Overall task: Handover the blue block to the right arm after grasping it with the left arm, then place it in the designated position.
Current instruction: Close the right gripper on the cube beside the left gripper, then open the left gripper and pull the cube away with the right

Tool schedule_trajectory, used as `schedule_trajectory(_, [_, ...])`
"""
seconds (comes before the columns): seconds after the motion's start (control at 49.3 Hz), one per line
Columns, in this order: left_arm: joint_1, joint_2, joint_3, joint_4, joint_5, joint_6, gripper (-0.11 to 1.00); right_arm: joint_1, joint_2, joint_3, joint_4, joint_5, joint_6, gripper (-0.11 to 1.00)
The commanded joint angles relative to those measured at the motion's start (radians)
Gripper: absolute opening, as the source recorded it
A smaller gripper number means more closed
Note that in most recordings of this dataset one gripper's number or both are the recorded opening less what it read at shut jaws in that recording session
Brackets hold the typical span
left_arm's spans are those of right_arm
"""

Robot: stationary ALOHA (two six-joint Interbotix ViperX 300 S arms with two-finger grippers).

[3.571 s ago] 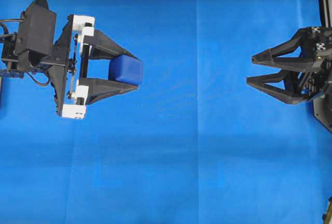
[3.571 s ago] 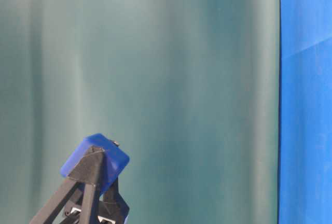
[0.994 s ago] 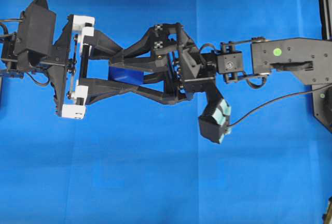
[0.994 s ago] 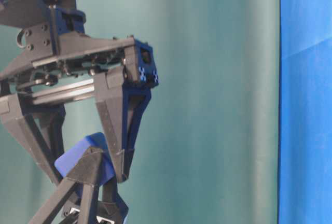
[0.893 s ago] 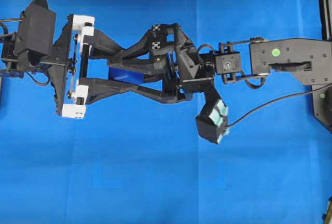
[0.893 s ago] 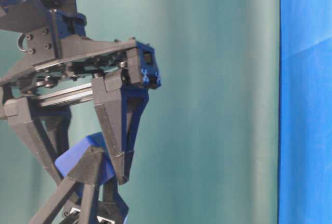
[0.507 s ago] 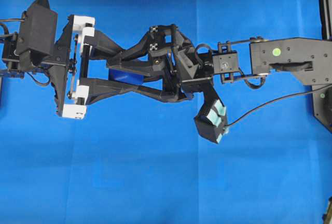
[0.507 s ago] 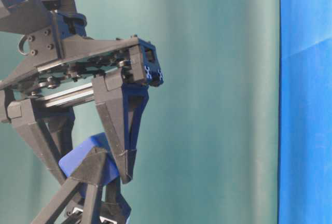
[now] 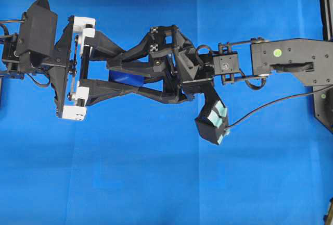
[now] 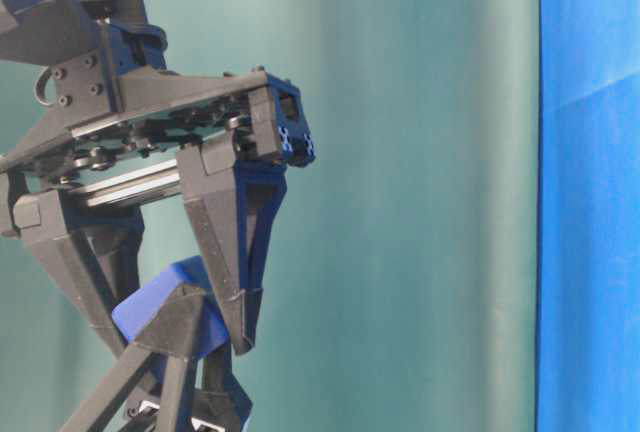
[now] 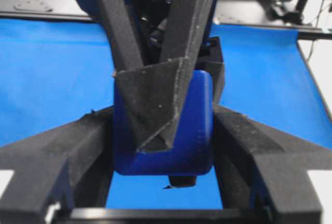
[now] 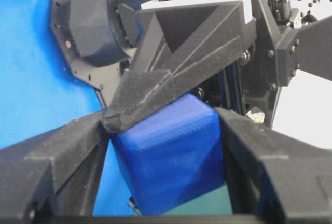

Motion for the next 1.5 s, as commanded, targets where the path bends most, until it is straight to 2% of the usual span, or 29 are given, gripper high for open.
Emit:
schedule_trajectory(0.0, [-0.006,-0.017,-0.018,0.003,-0.028,0.008,0.46,-0.003,-0.014,-0.018,0.006,0.000,0.005,0.49])
schedule_trajectory(0.203, [-0.009,-0.015,-0.018,0.003,-0.035,-0.002,0.49,0.002,-0.014,-0.018,0.006,0.000,0.005,0.49])
schedule_trajectory(0.325, [-0.015,-0.017,-0.017,0.003,-0.044,-0.002,0.81,0.006,-0.014,-0.018,0.006,0.000,0.005,0.49])
schedule_trajectory(0.365, [-0.017,-0.017,-0.017,0.003,-0.046,0.000,0.88,0.006,-0.014,-0.018,0.006,0.002,0.005,0.49])
schedule_trajectory(0.426, [-0.017,-0.018,-0.015,0.003,-0.046,-0.002,0.93,0.006,-0.014,-0.017,0.006,0.000,0.005,0.48])
schedule_trajectory(0.933, [-0.020,-0.028,-0.008,0.003,-0.037,-0.003,0.93,0.011,-0.057,0.012,0.008,0.009,0.006,0.46])
schedule_trajectory(1.481, [-0.020,-0.055,0.011,0.003,-0.035,-0.003,0.93,0.025,-0.342,0.245,0.008,0.031,0.006,0.39])
